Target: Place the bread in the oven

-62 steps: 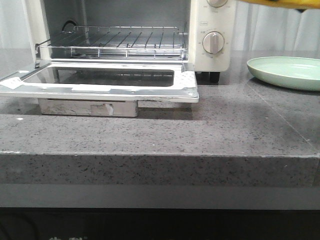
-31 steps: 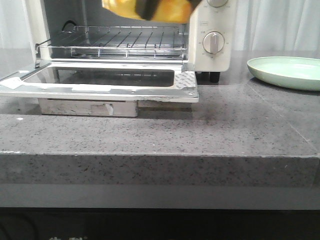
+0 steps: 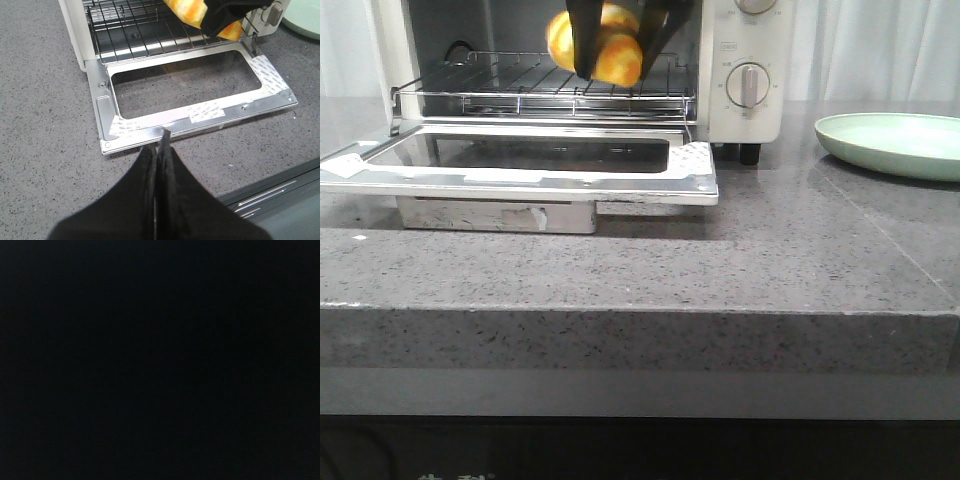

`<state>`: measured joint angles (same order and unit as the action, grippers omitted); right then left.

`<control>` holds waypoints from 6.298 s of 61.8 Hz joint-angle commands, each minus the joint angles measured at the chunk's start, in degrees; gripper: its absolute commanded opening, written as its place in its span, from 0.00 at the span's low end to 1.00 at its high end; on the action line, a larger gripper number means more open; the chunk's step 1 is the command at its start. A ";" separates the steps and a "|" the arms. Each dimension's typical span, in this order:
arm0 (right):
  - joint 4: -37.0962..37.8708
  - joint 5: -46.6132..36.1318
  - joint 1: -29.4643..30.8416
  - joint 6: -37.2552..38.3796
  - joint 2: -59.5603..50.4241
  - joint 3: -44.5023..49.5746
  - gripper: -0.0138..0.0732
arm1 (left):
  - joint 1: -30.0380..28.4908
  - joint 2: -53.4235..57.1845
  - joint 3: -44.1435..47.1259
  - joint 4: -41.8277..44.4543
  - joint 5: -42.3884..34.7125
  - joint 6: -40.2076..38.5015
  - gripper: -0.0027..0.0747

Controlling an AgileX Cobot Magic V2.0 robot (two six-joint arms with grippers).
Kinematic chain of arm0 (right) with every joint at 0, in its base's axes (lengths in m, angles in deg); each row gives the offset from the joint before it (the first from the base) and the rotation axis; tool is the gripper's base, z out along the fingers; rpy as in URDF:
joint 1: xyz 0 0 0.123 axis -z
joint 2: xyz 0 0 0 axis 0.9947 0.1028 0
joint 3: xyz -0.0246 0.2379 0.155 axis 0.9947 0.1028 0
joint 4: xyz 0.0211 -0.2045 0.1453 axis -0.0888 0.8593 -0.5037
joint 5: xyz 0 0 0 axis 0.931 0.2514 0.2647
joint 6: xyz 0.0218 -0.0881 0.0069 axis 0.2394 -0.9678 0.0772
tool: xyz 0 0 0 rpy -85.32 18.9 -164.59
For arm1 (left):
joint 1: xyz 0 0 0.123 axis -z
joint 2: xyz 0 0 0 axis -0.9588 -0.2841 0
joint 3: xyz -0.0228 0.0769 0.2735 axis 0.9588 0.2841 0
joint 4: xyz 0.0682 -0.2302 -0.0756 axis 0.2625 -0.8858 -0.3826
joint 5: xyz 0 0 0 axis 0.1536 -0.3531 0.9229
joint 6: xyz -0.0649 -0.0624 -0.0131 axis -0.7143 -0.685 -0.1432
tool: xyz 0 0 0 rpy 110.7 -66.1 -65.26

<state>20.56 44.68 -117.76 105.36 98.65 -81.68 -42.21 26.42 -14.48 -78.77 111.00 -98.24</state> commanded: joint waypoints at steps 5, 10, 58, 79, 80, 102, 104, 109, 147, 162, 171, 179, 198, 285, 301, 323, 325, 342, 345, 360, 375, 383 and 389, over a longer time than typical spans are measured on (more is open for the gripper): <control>0.65 2.58 0.43 -0.23 -1.91 -2.69 0.39 | 0.04 0.15 -1.46 0.55 -3.68 -0.48 0.01; 0.07 2.16 0.43 -0.23 -1.73 -2.69 0.39 | 0.04 0.15 -1.46 0.55 -3.68 -0.48 0.01; -0.59 4.82 -4.29 -3.95 -9.53 -0.72 0.91 | 0.04 0.15 -1.46 0.55 -3.68 -0.48 0.01; 3.40 2.45 -5.75 -3.66 -21.94 15.67 0.91 | 0.04 0.15 -1.46 0.55 -3.68 -0.48 0.01; 3.66 1.75 -5.75 -3.66 -23.06 16.70 0.91 | 0.04 0.15 -1.46 0.55 -3.68 -0.48 0.01; 7.62 -8.61 -3.15 -3.66 -44.93 42.96 0.91 | 0.04 0.15 -1.46 0.55 -3.68 -0.48 0.01; 7.62 -9.04 -2.21 -3.66 -46.72 44.84 0.91 | 0.04 0.15 -1.46 0.55 -3.68 -0.48 0.01; 7.69 -10.54 0.10 -3.66 -51.72 50.35 0.91 | 0.04 0.15 -1.46 0.55 -3.48 -0.48 0.01; 10.90 -20.52 5.23 -4.33 -88.88 79.55 0.91 | 0.04 0.15 -1.46 0.55 -2.32 -0.48 0.01; 11.35 -19.93 5.23 -4.33 -92.10 80.41 0.91 | 0.04 0.15 -1.46 0.55 -2.32 -0.48 0.01; 11.35 -19.81 5.23 -4.33 -92.10 80.41 0.91 | 0.04 0.15 -1.46 0.55 -2.32 -0.48 0.01; 11.35 -18.60 5.23 -4.33 -92.10 80.41 0.83 | 0.04 0.15 -1.46 0.55 -2.32 -0.48 0.01; 11.18 -17.76 5.23 -4.33 -92.10 80.41 0.19 | 0.04 0.15 -1.46 0.55 -2.32 -0.48 0.01; 11.18 -17.94 5.23 -4.33 -92.10 80.41 0.08 | -25.90 41.18 53.23 -12.47 -51.84 -0.35 0.01; 11.18 -17.86 5.23 -4.33 -92.05 80.41 0.08 | -25.90 41.07 54.59 -10.89 -53.67 0.04 0.01; 11.18 -17.86 5.23 -4.33 -92.05 80.41 0.08 | -25.90 40.93 54.59 -11.29 -53.87 2.09 0.01; 11.18 -17.86 5.23 -4.33 -92.05 80.41 0.08 | -25.90 40.93 54.59 -11.57 -53.87 3.61 0.01; 11.18 -17.86 5.23 -4.33 -92.05 80.41 0.08 | -25.90 40.93 54.59 -11.57 -53.75 4.87 0.01; 11.18 -17.86 5.23 -4.33 -92.05 80.41 0.08 | -25.90 40.93 54.59 -11.57 -53.75 4.87 0.01; 11.18 -17.86 5.23 -4.33 -92.05 80.41 0.08 | -25.90 40.93 54.59 -11.57 -53.75 4.87 0.01; 11.18 -17.86 5.23 -4.33 -92.05 80.41 0.08 | -25.90 40.93 54.59 -11.57 -53.75 4.87 0.01; 11.18 -17.92 5.23 -4.33 -92.05 80.41 0.08 | -25.90 40.93 54.59 -11.57 -53.75 4.87 0.01; 11.58 -18.82 5.73 -4.33 -92.87 81.91 0.08 | -25.90 40.93 54.59 -11.57 -53.75 4.87 0.01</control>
<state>30.31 30.35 -112.69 101.63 6.25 0.42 -67.95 66.22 38.79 -89.97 62.01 -93.32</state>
